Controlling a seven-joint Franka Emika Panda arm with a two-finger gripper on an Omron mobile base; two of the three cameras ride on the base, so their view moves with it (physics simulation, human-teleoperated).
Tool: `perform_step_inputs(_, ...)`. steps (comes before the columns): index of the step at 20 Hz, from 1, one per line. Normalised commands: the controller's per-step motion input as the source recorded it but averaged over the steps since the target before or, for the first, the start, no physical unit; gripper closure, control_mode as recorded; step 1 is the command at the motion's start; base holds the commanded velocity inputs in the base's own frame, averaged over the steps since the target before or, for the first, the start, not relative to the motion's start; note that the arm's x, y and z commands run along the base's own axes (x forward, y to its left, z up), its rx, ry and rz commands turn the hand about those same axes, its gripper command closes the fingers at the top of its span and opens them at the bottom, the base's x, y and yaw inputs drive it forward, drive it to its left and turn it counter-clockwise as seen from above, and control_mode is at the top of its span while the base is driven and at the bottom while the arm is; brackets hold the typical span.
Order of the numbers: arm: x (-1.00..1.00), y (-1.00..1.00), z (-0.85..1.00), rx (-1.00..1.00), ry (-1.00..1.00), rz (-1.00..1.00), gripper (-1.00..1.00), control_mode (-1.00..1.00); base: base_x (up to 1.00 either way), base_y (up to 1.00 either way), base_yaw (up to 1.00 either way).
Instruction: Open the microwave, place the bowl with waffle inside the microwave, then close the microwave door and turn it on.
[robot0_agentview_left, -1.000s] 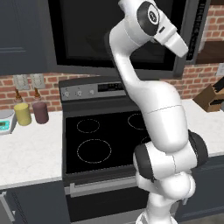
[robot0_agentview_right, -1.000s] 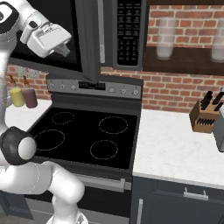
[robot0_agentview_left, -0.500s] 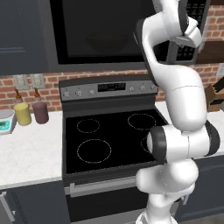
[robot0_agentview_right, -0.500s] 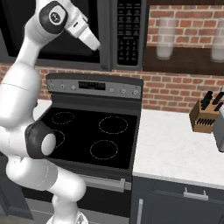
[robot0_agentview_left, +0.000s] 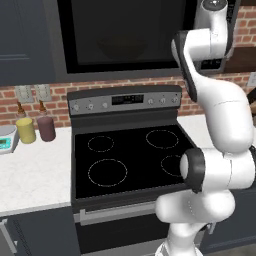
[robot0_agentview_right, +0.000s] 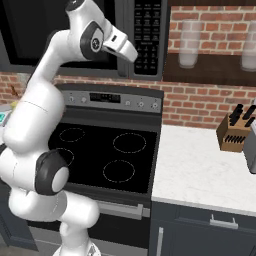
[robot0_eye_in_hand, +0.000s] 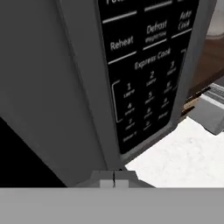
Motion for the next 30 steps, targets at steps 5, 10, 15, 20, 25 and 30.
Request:
perform_step_inputs(5,0.91,0.00,-0.97,-0.15,-0.40,0.32,1.00,-1.00,0.00,0.00,0.00)
perform_step_inputs(10,-0.74,0.00,-0.36,-0.08,-0.36,0.19,1.00,-1.00,0.00,0.00,0.00)
perform_step_inputs(15,-1.00,-0.20,0.15,0.04,-0.06,0.11,1.00,-1.00,0.00,0.00,0.00)
perform_step_inputs(20,-0.87,-0.50,0.53,0.19,0.06,0.06,1.00,-1.00,0.00,0.00,0.00)
perform_step_inputs(25,-0.20,-0.48,0.27,0.31,0.05,0.00,1.00,-1.00,0.00,0.00,0.00)
perform_step_inputs(30,0.00,-0.22,0.00,0.37,-0.08,0.00,1.00,-1.00,0.00,0.00,0.00)
